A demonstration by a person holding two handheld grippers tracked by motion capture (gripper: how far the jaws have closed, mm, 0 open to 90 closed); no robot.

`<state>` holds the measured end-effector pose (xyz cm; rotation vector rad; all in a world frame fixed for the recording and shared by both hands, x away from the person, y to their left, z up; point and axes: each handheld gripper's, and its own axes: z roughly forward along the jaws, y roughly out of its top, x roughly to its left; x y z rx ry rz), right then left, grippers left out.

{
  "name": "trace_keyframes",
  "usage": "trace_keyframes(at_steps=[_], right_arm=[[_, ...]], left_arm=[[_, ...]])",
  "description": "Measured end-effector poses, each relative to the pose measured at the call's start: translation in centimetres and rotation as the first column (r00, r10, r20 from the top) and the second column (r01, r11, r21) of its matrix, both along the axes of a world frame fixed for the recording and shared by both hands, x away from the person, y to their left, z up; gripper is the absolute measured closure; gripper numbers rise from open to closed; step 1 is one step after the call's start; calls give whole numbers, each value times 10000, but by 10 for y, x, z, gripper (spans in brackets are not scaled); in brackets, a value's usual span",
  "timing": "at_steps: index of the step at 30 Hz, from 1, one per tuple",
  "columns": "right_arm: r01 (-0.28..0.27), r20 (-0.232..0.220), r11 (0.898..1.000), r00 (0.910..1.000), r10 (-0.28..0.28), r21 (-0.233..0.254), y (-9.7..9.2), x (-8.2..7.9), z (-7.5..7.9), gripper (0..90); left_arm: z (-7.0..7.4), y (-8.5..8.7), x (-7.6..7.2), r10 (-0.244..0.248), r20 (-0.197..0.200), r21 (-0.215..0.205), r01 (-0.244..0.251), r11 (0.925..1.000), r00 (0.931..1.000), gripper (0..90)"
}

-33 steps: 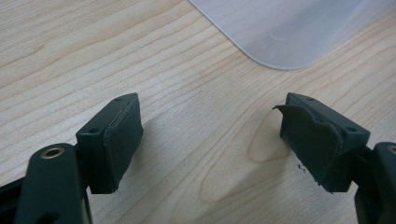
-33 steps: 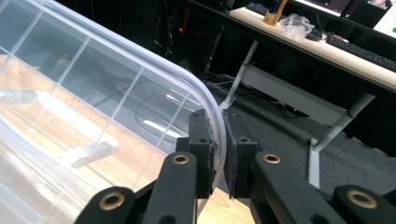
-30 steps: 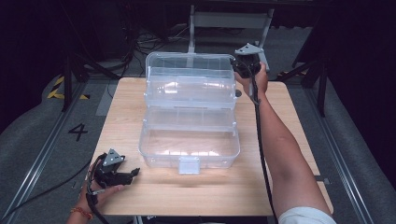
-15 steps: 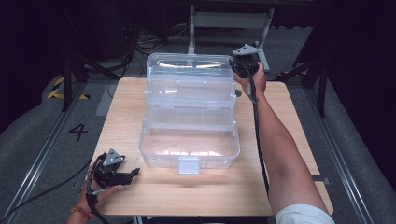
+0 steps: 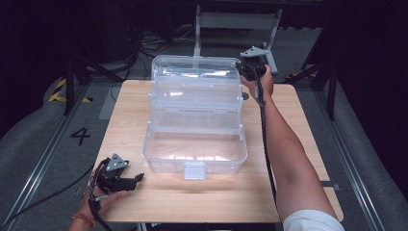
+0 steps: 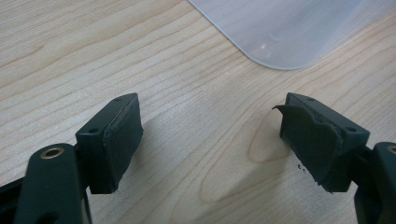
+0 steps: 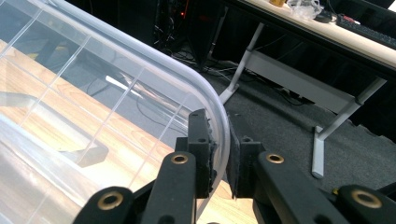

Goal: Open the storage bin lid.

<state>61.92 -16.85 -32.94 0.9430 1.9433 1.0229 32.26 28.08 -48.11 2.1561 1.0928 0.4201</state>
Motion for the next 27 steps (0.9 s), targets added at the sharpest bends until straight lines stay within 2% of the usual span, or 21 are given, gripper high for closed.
trace_keyframes(at_steps=[6,11,16,27], right_arm=[[46,-109,9999,9999,-48,-148,1,0,-1,813],[126,-292,9999,9995,-125,49,-1,2,-5,812],[286,-408,9990,9987,-300,-341,0,2,-7,827],[38,-392,9997,9992,-47,-225,-3,-4,-7,837]], left_arm=[[0,0,0,0,9,47,0,10000,10000,215],[0,0,0,19,24,69,-19,10000,10000,215],[0,0,0,60,2,33,-60,10000,10000,219],[0,0,0,105,36,51,-105,9999,9999,225]])
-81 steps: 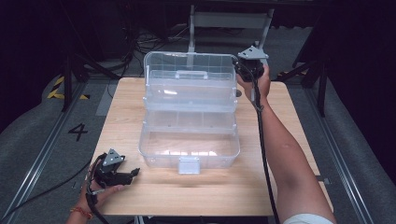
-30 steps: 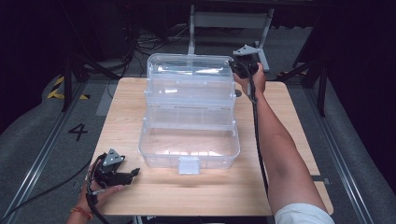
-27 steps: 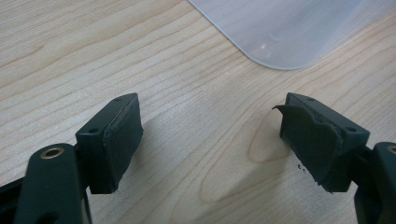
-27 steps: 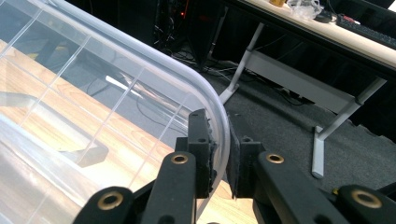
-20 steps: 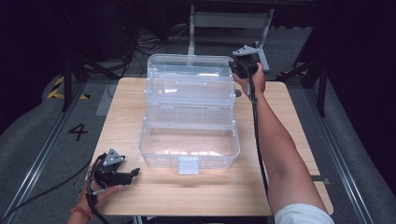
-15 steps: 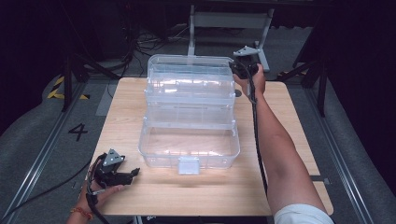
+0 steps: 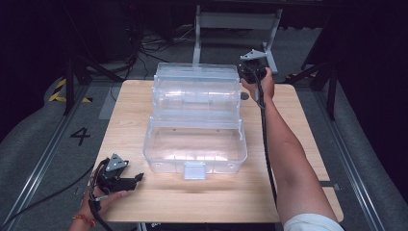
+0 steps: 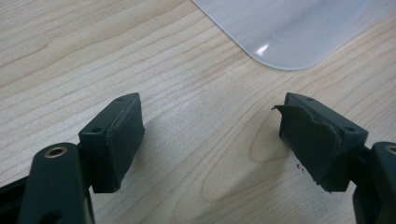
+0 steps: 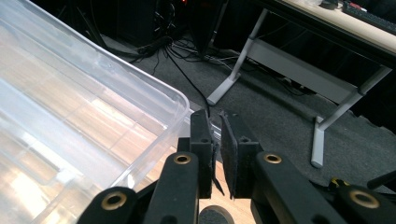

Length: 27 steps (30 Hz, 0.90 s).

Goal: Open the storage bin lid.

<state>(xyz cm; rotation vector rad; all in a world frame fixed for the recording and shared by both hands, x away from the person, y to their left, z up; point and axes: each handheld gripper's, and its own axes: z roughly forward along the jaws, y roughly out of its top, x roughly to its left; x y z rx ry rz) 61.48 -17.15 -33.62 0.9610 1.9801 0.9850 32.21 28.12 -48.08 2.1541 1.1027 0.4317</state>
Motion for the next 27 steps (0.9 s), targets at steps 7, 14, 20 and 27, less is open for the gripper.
trace_keyframes(at_steps=[7,14,20,27], right_arm=[[-124,120,9998,9998,126,-170,-5,-12,5,837],[-169,172,9998,9997,168,55,-14,-25,11,837],[-338,402,9992,9986,346,-205,-18,-43,19,835],[-609,396,9970,9972,627,-468,-27,-65,20,830]], left_arm=[[0,0,0,-16,-17,11,16,10000,10000,224],[0,0,0,2,32,47,-2,10000,10000,225],[0,0,0,31,75,27,-31,10000,10000,225],[-1,0,0,37,87,13,-37,10000,10000,224]])
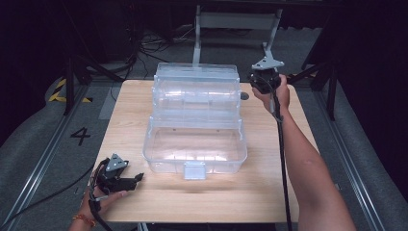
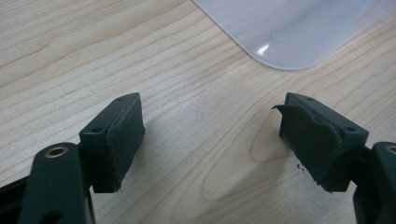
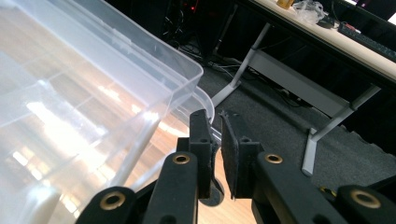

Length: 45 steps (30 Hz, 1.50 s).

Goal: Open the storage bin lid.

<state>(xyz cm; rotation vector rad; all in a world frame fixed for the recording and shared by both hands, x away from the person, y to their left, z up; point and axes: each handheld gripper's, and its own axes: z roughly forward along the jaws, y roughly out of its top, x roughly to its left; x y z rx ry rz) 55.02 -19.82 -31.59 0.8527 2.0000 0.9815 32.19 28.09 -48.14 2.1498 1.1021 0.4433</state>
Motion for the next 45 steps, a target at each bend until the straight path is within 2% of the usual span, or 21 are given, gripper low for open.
trace_keyframes(at_steps=[4,10,15,20,25,45], right_arm=[[-177,-57,9995,9998,178,244,-6,-10,0,827],[-457,-120,9989,9989,459,116,-8,-21,-4,819],[-712,-233,9973,9972,717,195,-9,-29,-9,803],[-976,-377,9951,9946,971,-129,-10,-40,-17,789],[-1060,-563,9940,9929,1045,-253,-15,-50,-23,773],[-1478,-908,9890,9851,1463,-108,-41,-89,-51,708]], left_arm=[[0,0,-1,29,-16,19,-29,10000,10000,224],[0,0,-2,121,-40,12,-121,9999,9999,224],[0,0,-3,191,-51,-2,-191,9998,9998,225],[0,0,-3,193,-51,-4,-193,9998,9998,224],[0,0,-3,190,-44,-14,-190,9998,9998,224],[0,0,-3,163,-28,29,-163,9999,9999,224]])
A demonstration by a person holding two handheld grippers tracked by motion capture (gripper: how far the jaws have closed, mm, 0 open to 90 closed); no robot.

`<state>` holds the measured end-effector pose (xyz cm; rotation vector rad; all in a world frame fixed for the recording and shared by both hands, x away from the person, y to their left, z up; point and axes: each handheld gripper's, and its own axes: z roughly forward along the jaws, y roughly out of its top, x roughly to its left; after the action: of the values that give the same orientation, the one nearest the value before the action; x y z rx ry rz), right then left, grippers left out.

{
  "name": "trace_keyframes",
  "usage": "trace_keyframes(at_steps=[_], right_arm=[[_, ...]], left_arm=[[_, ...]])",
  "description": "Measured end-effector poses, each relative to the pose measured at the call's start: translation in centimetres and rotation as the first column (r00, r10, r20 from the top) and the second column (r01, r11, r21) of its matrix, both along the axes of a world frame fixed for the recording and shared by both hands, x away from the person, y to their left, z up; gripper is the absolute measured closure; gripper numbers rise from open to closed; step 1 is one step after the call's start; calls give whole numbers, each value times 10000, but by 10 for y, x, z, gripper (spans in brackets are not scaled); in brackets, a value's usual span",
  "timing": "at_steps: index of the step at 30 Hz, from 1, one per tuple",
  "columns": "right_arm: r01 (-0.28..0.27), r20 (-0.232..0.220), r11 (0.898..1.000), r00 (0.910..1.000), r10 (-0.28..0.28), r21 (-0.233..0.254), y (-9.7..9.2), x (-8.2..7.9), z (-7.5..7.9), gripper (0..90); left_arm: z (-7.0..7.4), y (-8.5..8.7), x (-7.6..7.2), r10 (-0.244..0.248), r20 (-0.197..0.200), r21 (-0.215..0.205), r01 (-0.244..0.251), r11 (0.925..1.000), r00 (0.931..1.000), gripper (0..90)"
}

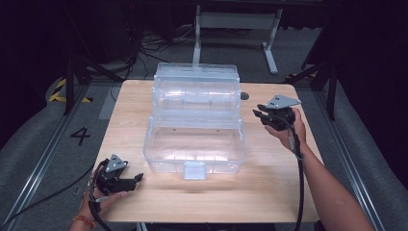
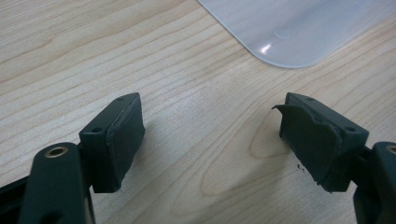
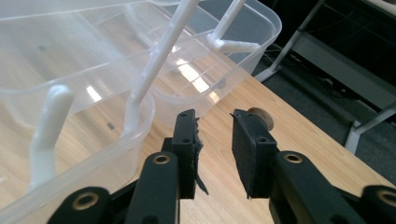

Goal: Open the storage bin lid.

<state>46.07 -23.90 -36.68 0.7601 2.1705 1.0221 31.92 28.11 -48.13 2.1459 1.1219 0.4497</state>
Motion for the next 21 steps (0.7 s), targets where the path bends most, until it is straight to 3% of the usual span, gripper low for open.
trace_keyframes(at_steps=[6,9,21], right_arm=[[-65,-102,10000,9999,65,-36,-5,-10,-4,658],[-54,-151,9998,9999,56,165,-10,-15,-5,634],[178,-313,9998,9994,-175,107,-21,-35,-22,453]], left_arm=[[0,0,0,2,-2,-1,-2,10000,10000,224],[0,0,0,1,1,2,-1,10000,10000,224],[0,0,0,8,-12,20,-8,10000,10000,223]])
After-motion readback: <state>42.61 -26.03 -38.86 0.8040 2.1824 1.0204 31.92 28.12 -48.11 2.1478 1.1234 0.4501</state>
